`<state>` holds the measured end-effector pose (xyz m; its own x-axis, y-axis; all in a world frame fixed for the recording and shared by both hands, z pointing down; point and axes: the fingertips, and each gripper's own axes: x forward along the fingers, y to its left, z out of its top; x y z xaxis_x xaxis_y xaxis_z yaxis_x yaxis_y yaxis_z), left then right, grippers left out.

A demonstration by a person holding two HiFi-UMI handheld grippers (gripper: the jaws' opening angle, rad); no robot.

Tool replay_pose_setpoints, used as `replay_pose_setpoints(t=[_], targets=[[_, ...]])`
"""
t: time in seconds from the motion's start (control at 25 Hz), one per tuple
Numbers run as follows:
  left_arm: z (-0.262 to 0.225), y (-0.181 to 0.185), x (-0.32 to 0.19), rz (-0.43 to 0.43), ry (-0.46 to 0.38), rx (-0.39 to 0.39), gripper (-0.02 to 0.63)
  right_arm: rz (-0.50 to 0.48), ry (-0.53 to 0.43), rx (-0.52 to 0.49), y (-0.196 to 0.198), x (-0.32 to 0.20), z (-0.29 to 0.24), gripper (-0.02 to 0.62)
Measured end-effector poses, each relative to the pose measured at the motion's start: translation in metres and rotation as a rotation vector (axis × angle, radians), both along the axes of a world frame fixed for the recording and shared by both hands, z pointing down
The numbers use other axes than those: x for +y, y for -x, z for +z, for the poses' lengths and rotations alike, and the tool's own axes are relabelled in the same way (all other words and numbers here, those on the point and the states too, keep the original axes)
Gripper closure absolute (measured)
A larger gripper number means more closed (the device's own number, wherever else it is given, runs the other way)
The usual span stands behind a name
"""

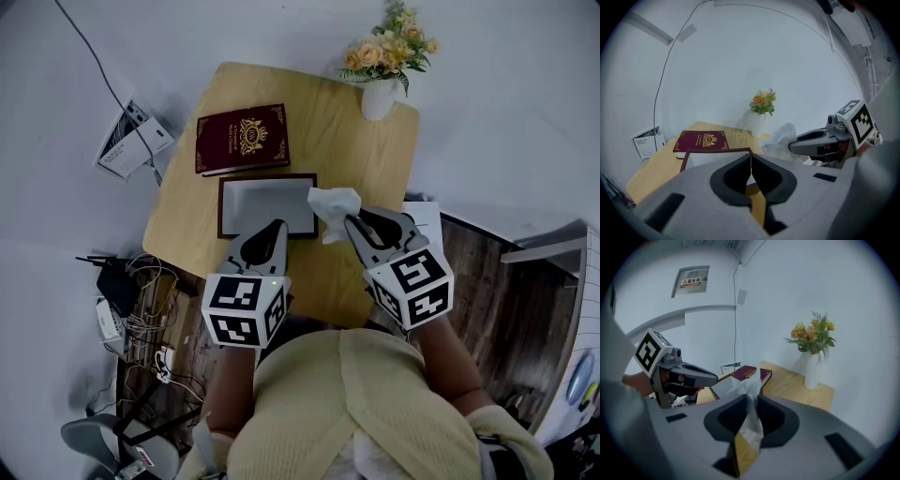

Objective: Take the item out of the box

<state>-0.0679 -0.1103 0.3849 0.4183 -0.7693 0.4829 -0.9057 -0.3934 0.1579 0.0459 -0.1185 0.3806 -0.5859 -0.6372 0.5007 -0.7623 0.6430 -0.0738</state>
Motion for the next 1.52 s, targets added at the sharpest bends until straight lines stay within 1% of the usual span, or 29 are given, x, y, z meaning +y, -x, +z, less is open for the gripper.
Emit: replay_pose_setpoints(t=[0.56,1.52], targets=[[0.005,-0.002,0.003,-0.024,0.010,0.000,0.581,0.023,0.020,-0.029,-0.010,0.003,0.006,0.522],[0.008,-0.003,0.004,0.002,0.020,-0.004,0.581,0.074,0.026,-0.056,-0.016,0.003,0.005,0.523]])
